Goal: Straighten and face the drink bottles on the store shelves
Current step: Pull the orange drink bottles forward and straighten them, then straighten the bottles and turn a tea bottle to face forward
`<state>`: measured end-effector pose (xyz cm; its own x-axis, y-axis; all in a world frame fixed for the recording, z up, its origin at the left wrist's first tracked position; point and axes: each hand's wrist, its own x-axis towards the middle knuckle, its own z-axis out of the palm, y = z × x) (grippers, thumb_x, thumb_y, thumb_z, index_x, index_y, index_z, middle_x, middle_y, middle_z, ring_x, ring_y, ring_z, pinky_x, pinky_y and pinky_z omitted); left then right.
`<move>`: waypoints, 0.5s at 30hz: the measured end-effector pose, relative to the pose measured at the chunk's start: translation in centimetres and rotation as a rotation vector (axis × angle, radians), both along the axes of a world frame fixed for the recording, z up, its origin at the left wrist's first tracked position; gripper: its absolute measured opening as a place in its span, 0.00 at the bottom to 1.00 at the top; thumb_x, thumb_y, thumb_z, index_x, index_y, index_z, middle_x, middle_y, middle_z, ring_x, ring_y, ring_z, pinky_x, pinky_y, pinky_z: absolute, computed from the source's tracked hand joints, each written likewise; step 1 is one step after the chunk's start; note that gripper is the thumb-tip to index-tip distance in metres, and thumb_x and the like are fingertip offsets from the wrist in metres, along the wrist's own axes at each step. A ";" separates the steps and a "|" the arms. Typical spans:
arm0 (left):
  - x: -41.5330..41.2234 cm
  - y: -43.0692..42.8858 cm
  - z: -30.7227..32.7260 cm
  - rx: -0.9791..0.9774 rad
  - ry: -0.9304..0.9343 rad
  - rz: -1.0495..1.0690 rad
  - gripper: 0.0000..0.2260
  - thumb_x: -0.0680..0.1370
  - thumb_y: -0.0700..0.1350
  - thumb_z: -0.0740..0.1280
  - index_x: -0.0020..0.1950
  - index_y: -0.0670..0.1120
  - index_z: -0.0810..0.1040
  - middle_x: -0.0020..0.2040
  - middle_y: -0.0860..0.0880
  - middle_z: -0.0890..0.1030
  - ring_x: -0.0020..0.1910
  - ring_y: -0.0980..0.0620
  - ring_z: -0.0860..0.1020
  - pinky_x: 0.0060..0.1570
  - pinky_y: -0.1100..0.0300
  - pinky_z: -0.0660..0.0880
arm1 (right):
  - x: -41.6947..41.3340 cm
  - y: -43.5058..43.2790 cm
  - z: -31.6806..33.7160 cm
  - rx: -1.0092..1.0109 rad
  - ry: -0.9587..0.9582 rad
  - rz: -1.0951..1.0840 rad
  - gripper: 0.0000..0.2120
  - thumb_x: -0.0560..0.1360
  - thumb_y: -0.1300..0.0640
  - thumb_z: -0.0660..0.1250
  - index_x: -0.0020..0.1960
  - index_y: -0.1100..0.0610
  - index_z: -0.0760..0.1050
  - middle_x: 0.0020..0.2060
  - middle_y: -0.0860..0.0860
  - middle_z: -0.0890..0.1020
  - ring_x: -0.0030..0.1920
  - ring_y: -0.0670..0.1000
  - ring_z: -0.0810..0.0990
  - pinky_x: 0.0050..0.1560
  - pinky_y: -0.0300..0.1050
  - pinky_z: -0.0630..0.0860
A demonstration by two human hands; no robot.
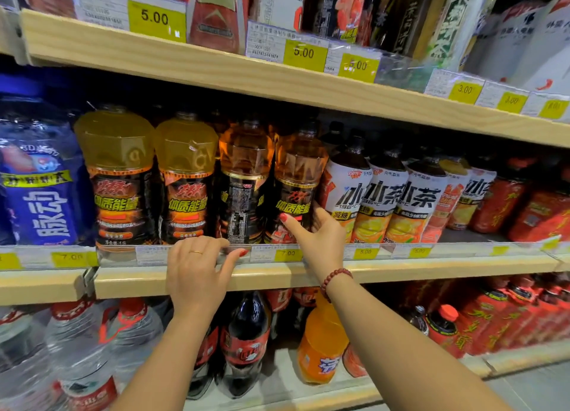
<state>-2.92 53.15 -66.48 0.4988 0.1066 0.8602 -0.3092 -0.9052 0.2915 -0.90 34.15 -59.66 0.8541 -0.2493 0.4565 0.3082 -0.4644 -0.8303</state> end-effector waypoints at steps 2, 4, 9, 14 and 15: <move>0.0 0.0 -0.1 0.018 -0.011 0.005 0.14 0.74 0.57 0.66 0.42 0.46 0.80 0.36 0.50 0.79 0.40 0.46 0.76 0.47 0.53 0.66 | 0.0 -0.1 -0.2 -0.007 0.014 0.000 0.26 0.67 0.38 0.73 0.48 0.62 0.78 0.41 0.56 0.84 0.45 0.55 0.81 0.47 0.57 0.79; 0.2 0.1 -0.3 0.028 -0.032 0.017 0.14 0.74 0.57 0.67 0.42 0.46 0.80 0.36 0.49 0.79 0.39 0.45 0.76 0.47 0.52 0.67 | 0.0 -0.2 -0.2 -0.027 0.029 0.012 0.25 0.68 0.39 0.72 0.51 0.60 0.78 0.44 0.53 0.84 0.47 0.50 0.82 0.51 0.54 0.80; 0.3 0.0 -0.4 0.037 -0.085 0.043 0.13 0.74 0.55 0.71 0.43 0.44 0.82 0.37 0.46 0.81 0.40 0.44 0.77 0.48 0.49 0.69 | 0.0 -2.1 -0.3 -0.067 0.106 0.140 0.29 0.73 0.48 0.73 0.69 0.59 0.71 0.65 0.52 0.77 0.63 0.47 0.75 0.67 0.47 0.73; -0.1 -0.4 0.1 0.027 -0.054 0.063 0.14 0.75 0.54 0.71 0.43 0.43 0.82 0.38 0.43 0.82 0.41 0.39 0.78 0.47 0.47 0.69 | -1.0 -3.1 -0.3 -0.194 0.060 0.202 0.33 0.75 0.51 0.71 0.75 0.60 0.63 0.72 0.54 0.70 0.70 0.49 0.69 0.69 0.45 0.69; 0.0 -0.3 0.1 0.027 -0.047 0.061 0.14 0.75 0.55 0.70 0.44 0.43 0.82 0.38 0.43 0.82 0.41 0.39 0.78 0.47 0.47 0.69 | -1.4 -3.4 -0.2 -0.214 0.006 0.193 0.30 0.75 0.52 0.70 0.73 0.60 0.66 0.69 0.54 0.73 0.68 0.50 0.72 0.68 0.47 0.71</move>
<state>-2.93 52.88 -66.38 0.4511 0.1125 0.8854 -0.2659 -0.9300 0.2536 -2.34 30.71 -59.83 0.8790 0.0196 0.4764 0.4037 -0.5621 -0.7218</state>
